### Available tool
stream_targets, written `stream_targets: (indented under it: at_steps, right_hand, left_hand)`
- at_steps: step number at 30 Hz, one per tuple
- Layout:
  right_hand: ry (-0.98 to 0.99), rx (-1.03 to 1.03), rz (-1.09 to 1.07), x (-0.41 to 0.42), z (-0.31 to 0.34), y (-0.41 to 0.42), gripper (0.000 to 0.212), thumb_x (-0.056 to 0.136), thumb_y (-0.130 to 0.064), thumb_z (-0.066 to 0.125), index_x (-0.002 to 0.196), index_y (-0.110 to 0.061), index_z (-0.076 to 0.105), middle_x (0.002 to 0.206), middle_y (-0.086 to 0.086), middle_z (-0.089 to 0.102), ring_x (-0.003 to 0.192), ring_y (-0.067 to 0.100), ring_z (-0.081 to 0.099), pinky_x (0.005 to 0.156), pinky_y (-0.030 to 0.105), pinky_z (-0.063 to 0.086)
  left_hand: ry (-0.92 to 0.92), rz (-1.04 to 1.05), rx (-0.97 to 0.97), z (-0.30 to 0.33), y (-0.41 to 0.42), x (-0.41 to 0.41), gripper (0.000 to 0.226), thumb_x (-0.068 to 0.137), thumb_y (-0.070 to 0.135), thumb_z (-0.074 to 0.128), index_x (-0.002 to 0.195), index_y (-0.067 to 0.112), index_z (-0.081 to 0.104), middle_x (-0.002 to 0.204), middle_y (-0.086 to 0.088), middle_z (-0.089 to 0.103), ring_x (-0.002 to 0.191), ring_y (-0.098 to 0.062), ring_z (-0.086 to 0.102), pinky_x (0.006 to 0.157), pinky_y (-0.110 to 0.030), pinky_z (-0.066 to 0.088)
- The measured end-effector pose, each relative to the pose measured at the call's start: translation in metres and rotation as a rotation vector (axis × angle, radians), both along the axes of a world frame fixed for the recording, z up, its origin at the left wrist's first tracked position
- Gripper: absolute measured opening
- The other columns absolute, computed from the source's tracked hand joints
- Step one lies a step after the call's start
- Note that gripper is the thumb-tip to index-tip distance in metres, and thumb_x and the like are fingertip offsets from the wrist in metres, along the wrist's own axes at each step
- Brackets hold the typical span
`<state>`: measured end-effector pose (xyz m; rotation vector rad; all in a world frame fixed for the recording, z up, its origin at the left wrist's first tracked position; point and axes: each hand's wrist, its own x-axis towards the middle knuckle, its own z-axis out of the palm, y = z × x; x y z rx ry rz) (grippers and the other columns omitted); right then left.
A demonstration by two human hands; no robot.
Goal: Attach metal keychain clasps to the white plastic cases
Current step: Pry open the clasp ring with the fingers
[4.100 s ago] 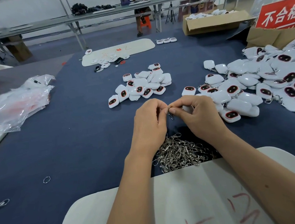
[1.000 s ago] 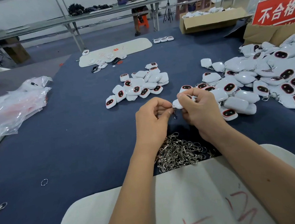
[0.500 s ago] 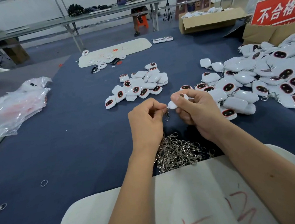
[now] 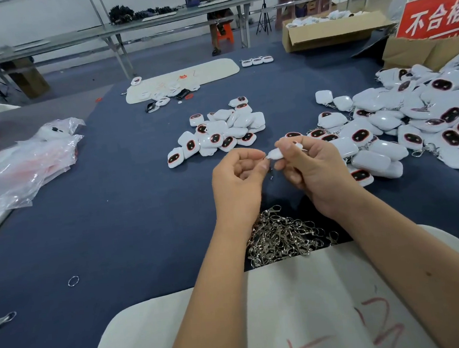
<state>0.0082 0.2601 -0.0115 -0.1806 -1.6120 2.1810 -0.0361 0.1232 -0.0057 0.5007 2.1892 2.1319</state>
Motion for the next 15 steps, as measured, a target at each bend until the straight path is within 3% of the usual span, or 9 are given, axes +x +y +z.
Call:
stream_targets:
  at_steps: [3, 8, 11, 15]
  right_hand:
    - [0.014, -0.078, 0.037, -0.0012, -0.0015, -0.0002, 0.049, 0.073, -0.046, 0.078, 0.103, -0.01, 0.064, 0.069, 0.002, 0.069, 0.043, 0.006, 0.041, 0.039, 0.014, 0.03]
    - [-0.006, -0.09, 0.077, -0.0016, -0.0026, 0.0003, 0.039, 0.077, -0.04, 0.08, 0.103, -0.014, 0.069, 0.074, 0.003, 0.072, 0.045, 0.005, 0.044, 0.041, 0.013, 0.034]
    - [-0.003, -0.086, 0.104, -0.0005, -0.0034, 0.0008, 0.044, 0.073, -0.035, 0.086, 0.107, -0.012, 0.07, 0.076, 0.005, 0.072, 0.047, 0.005, 0.046, 0.043, 0.012, 0.035]
    - [-0.019, -0.075, 0.103, 0.0002, -0.0016, -0.001, 0.033, 0.077, -0.032, 0.081, 0.102, -0.012, 0.07, 0.074, 0.004, 0.071, 0.046, 0.005, 0.044, 0.042, 0.013, 0.034]
  left_hand:
    - [-0.144, -0.099, 0.133, 0.0005, -0.0013, 0.0002, 0.01, 0.092, 0.004, 0.074, 0.098, 0.011, 0.072, 0.08, -0.004, 0.078, 0.073, -0.007, 0.07, 0.068, -0.018, 0.054]
    - [-0.263, -0.045, 0.25, 0.0023, -0.0064, -0.0029, 0.011, 0.087, 0.002, 0.078, 0.094, 0.009, 0.075, 0.08, -0.006, 0.077, 0.073, -0.012, 0.071, 0.071, -0.024, 0.055]
    - [-0.21, -0.015, 0.214, 0.0015, -0.0072, -0.0035, 0.014, 0.088, 0.0, 0.077, 0.088, 0.014, 0.076, 0.074, -0.001, 0.075, 0.07, -0.009, 0.069, 0.07, -0.022, 0.054]
    - [-0.004, 0.027, 0.052, 0.0004, -0.0092, -0.0074, 0.024, 0.088, 0.0, 0.076, 0.081, 0.023, 0.076, 0.079, 0.002, 0.078, 0.078, -0.012, 0.074, 0.075, -0.022, 0.058]
